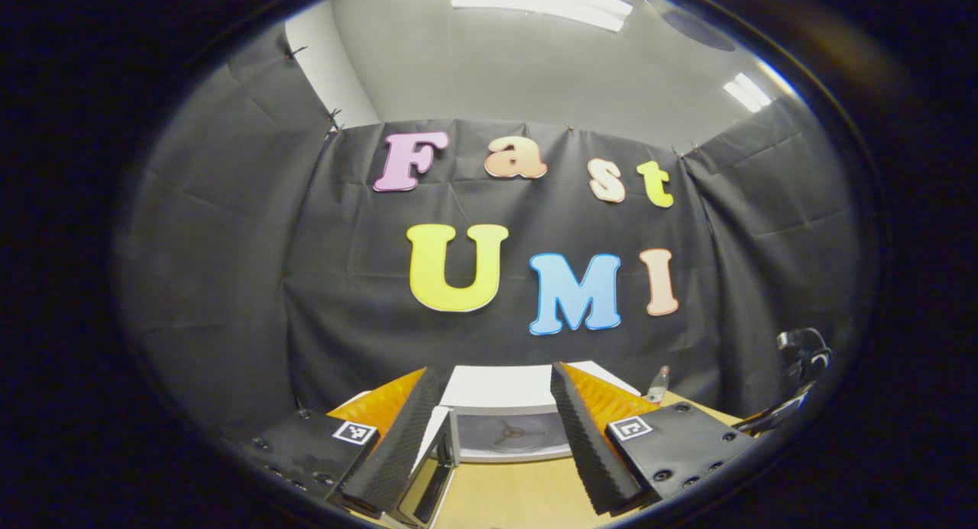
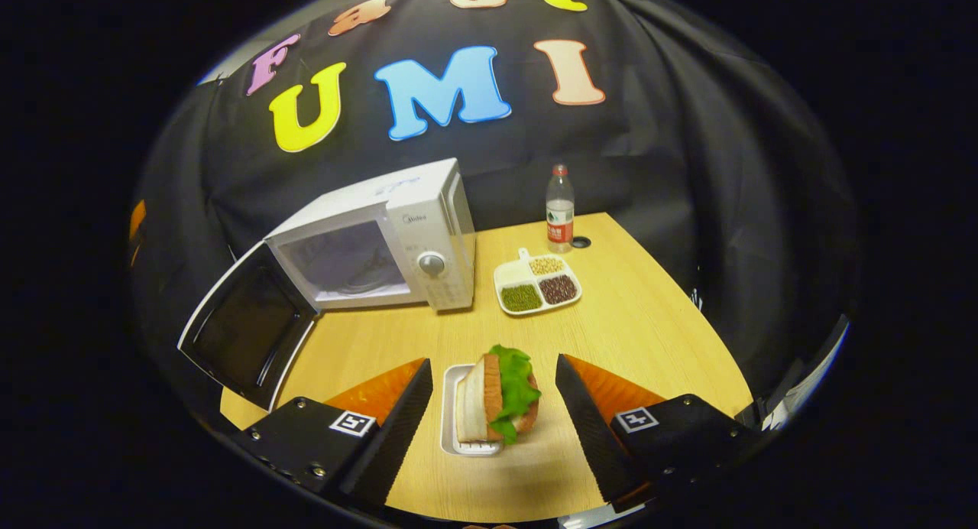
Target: Open the microwave oven with the left hand, put the food in, and close the microwave oven.
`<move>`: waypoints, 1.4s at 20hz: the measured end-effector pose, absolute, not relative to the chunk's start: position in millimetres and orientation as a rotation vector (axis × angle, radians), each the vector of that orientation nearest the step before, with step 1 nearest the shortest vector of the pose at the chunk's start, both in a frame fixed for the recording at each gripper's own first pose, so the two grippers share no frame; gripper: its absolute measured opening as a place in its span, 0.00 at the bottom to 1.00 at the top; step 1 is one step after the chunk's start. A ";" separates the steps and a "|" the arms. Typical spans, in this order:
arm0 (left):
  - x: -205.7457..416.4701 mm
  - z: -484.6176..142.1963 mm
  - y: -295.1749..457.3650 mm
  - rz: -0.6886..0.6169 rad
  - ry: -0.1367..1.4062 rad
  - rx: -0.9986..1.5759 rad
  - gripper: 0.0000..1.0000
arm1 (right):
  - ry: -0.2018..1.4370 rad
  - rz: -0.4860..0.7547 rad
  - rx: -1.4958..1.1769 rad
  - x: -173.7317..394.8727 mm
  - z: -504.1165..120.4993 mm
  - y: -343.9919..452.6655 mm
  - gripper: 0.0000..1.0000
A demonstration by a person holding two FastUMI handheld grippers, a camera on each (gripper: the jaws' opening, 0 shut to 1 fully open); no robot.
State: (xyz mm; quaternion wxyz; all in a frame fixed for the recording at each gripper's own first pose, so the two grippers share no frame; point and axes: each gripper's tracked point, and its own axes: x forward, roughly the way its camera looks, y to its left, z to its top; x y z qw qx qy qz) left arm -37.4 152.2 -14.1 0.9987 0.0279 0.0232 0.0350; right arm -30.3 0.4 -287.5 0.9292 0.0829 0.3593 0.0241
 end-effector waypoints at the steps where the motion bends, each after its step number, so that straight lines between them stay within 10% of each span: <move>1: -32.8 -10.5 147.5 0.067 0.043 0.044 0.97 | 0.768 0.048 0.179 -36.0 -298.0 -2.3 0.98; 12: -30.6 -23.3 133.6 0.064 0.096 0.079 0.97 | 0.937 0.068 0.292 -43.5 -361.0 4.1 0.98; 16: -32.3 -26.4 139.1 0.077 0.108 0.085 0.97 | 0.960 0.083 0.297 -40.2 -369.0 10.3 0.81; 20: -35.4 -27.2 146.0 0.093 0.113 0.066 0.97 | 0.962 0.111 0.339 -41.1 -361.4 19.2 0.49; 21: -36.0 -26.8 147.0 0.094 0.114 0.064 0.97 | 0.971 0.126 0.347 -41.5 -360.9 22.8 0.28; 28: -42.5 -19.5 143.6 0.083 0.106 0.084 0.97 | 0.884 0.132 0.429 -38.4 -332.5 32.7 0.15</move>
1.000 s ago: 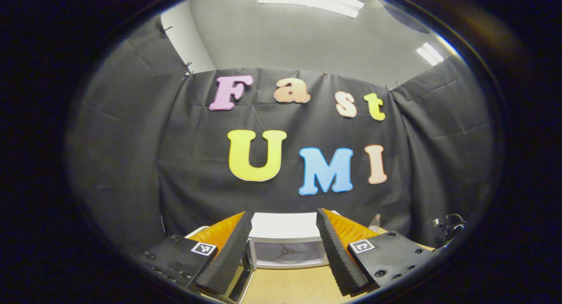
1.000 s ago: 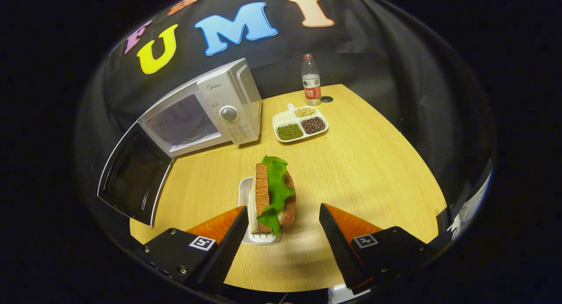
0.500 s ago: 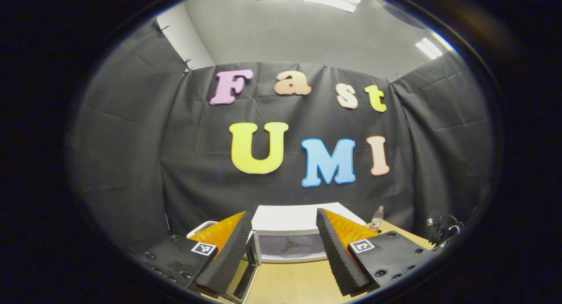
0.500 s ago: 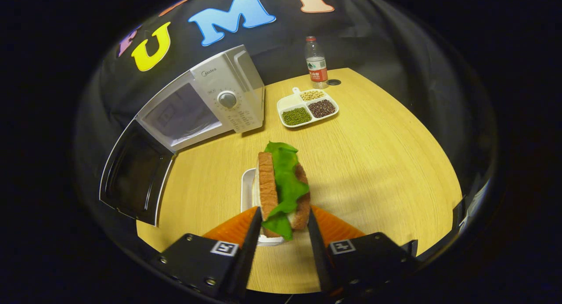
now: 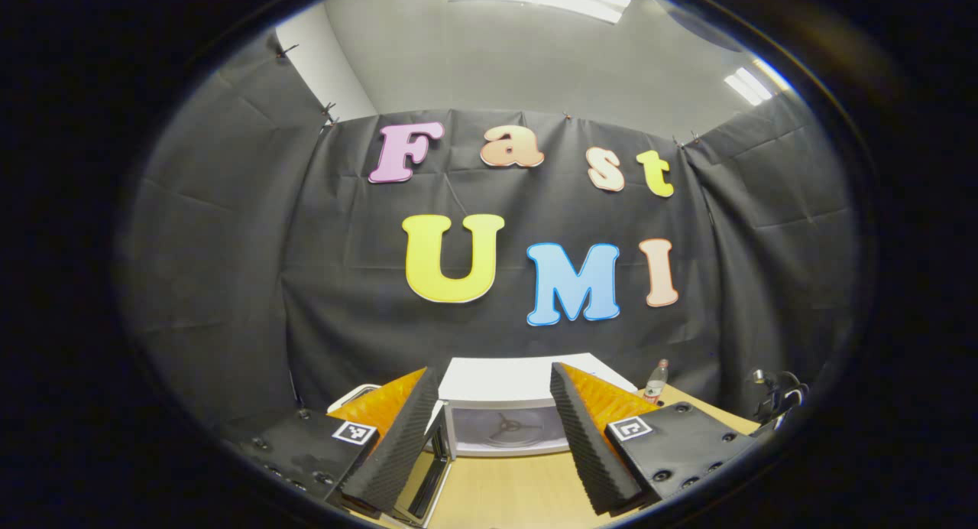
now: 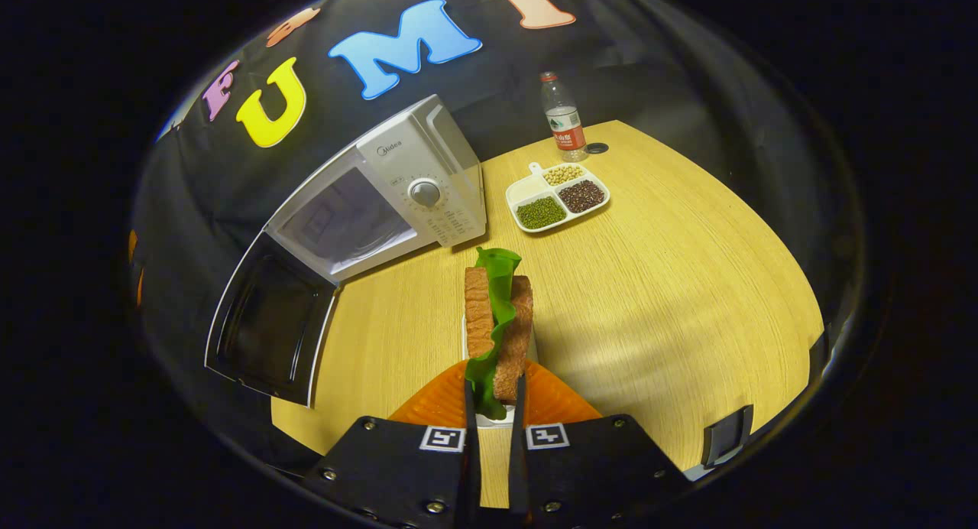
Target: Open the microwave oven with the left hand, put the food in, and close the microwave oven.
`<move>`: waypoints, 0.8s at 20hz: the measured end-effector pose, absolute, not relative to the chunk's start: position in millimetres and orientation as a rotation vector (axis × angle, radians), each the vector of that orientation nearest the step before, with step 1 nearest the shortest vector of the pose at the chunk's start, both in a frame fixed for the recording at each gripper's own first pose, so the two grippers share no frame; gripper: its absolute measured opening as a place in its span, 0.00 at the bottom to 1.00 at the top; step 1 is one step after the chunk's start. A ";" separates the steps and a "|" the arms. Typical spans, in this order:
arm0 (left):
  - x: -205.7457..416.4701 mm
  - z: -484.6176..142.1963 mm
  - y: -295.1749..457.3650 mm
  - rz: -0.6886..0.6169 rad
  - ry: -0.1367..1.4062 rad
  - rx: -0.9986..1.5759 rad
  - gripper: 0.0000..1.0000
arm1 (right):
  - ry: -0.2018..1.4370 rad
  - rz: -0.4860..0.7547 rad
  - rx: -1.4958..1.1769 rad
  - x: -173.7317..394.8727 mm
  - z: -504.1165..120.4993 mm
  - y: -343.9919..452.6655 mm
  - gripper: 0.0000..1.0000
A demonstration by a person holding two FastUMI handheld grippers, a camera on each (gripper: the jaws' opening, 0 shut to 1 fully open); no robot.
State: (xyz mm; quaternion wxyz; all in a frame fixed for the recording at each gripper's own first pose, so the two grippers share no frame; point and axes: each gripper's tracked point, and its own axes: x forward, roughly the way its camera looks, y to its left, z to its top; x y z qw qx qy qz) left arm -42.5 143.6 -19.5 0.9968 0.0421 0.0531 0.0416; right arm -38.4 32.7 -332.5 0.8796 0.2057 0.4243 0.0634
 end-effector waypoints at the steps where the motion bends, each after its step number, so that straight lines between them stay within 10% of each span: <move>1: -44.1 -17.3 143.1 0.084 0.104 0.089 0.97 | 0.863 0.139 0.453 -36.0 -323.4 36.5 0.14; 16: -46.2 21.9 135.8 0.090 0.103 0.069 0.92 | 0.710 0.334 1.057 43.1 -225.5 136.7 0.15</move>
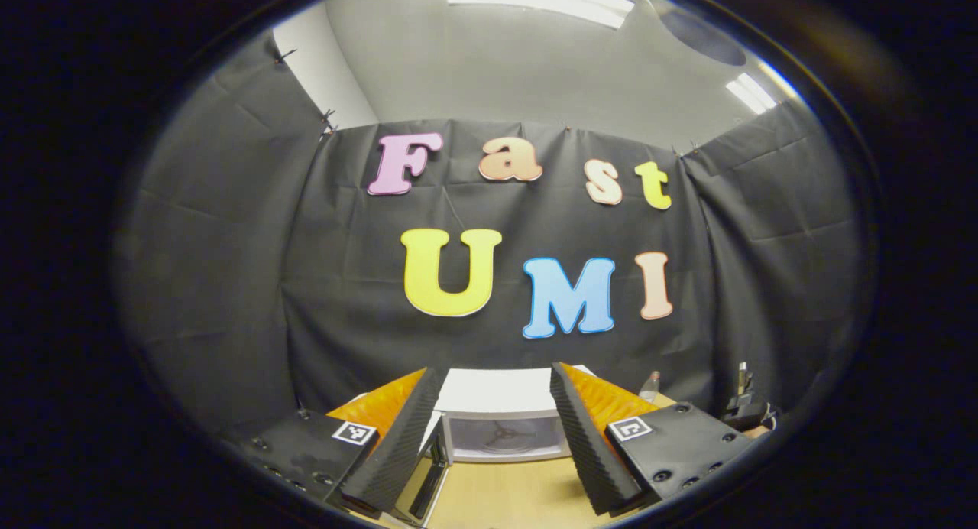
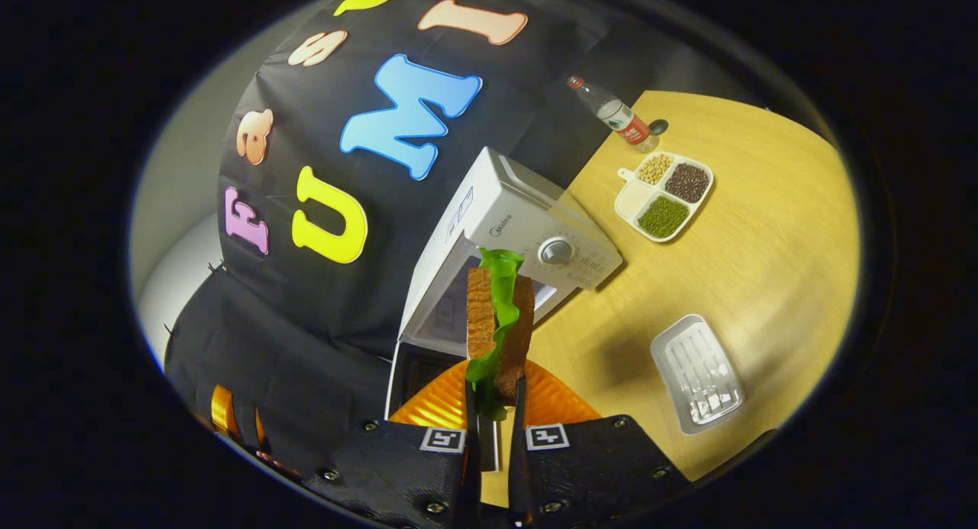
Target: Open the microwave oven with the left hand, put the food in, and close the microwave oven.
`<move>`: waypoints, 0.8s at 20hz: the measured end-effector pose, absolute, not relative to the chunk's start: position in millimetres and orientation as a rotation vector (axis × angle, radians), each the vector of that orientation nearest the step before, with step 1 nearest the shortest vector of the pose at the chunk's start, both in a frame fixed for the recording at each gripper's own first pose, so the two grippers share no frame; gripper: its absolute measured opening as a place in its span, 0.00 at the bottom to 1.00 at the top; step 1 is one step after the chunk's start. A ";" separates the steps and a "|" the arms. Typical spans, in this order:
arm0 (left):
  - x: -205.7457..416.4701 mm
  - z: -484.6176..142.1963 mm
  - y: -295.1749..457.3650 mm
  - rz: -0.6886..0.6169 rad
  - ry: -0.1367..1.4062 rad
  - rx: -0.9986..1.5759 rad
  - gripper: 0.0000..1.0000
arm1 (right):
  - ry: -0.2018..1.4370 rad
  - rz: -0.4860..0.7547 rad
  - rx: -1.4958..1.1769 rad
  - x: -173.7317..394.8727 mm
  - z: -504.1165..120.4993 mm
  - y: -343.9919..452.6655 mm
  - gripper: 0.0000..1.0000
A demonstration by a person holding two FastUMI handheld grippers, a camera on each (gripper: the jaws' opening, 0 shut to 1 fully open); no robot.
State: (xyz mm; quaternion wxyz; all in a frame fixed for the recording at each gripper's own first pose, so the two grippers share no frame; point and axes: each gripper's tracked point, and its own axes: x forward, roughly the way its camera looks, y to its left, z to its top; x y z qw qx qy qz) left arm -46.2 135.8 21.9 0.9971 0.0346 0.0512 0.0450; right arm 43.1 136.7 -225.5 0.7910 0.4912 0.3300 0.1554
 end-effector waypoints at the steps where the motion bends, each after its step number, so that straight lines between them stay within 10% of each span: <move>1: -43.3 25.0 136.5 0.099 0.104 0.080 0.93 | 0.708 0.339 1.071 50.9 -225.9 142.0 0.15; 16: 1.3 35.5 215.7 0.055 0.088 0.147 0.99 | 0.663 0.147 1.253 133.8 -268.2 264.7 0.14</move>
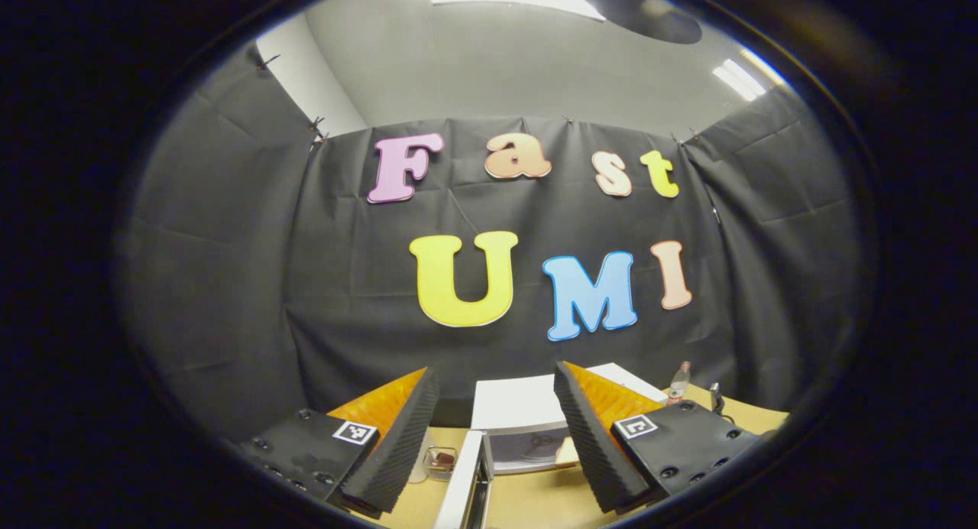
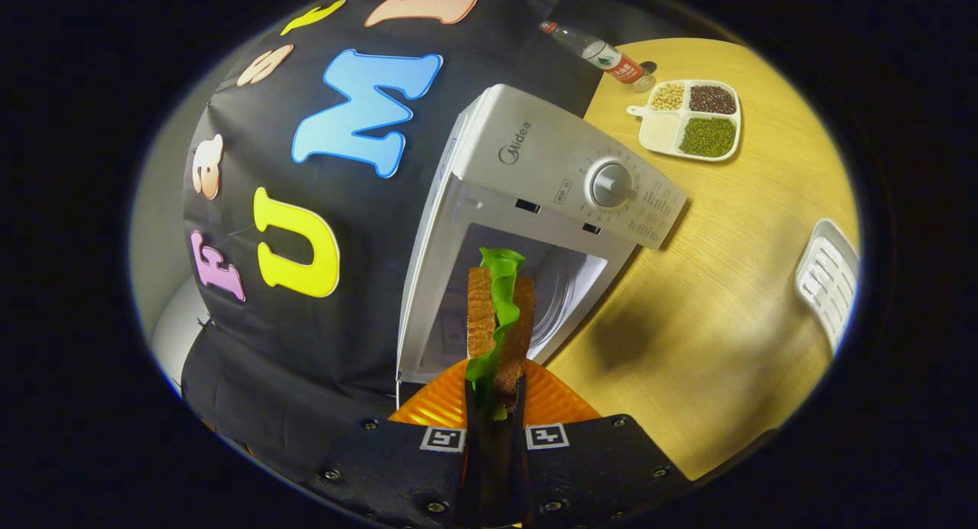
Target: Open the microwave oven with the left hand, put the food in, and close the microwave oven.
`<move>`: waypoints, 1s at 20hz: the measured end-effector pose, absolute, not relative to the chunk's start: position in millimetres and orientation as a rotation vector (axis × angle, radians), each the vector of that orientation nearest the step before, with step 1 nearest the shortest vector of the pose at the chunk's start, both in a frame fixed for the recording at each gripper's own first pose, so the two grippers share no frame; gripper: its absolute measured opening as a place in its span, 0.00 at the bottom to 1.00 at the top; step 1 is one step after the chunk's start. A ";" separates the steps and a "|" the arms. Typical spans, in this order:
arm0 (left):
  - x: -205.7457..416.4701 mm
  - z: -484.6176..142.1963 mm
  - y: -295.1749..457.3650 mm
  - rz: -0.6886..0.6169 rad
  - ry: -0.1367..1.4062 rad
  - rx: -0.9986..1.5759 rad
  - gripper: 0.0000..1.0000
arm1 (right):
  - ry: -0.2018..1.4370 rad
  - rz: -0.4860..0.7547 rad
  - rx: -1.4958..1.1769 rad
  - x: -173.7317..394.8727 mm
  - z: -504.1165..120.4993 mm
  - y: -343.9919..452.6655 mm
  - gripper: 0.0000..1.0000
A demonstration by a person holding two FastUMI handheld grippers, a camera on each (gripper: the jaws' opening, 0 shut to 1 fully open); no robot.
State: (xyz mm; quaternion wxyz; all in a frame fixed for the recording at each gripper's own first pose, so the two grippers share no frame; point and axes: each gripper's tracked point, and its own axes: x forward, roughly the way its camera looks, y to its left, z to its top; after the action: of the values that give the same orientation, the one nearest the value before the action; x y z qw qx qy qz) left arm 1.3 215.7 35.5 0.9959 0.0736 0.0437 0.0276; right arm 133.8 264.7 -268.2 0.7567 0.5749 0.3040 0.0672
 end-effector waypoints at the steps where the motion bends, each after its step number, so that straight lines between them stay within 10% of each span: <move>1: 2.8 36.6 224.3 0.045 0.088 0.139 0.98 | 0.645 0.116 1.279 139.6 -271.7 272.1 0.14; 20: -18.8 8.2 352.9 0.124 0.177 0.114 0.97 | 0.434 -0.235 1.454 279.4 -350.3 347.8 0.15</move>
State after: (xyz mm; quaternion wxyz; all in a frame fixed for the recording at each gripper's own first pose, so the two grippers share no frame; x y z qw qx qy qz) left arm -18.8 352.9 8.2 0.9926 0.0569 0.0882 0.0618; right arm 279.4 347.8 -350.3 0.7196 0.6576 0.1963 -0.1061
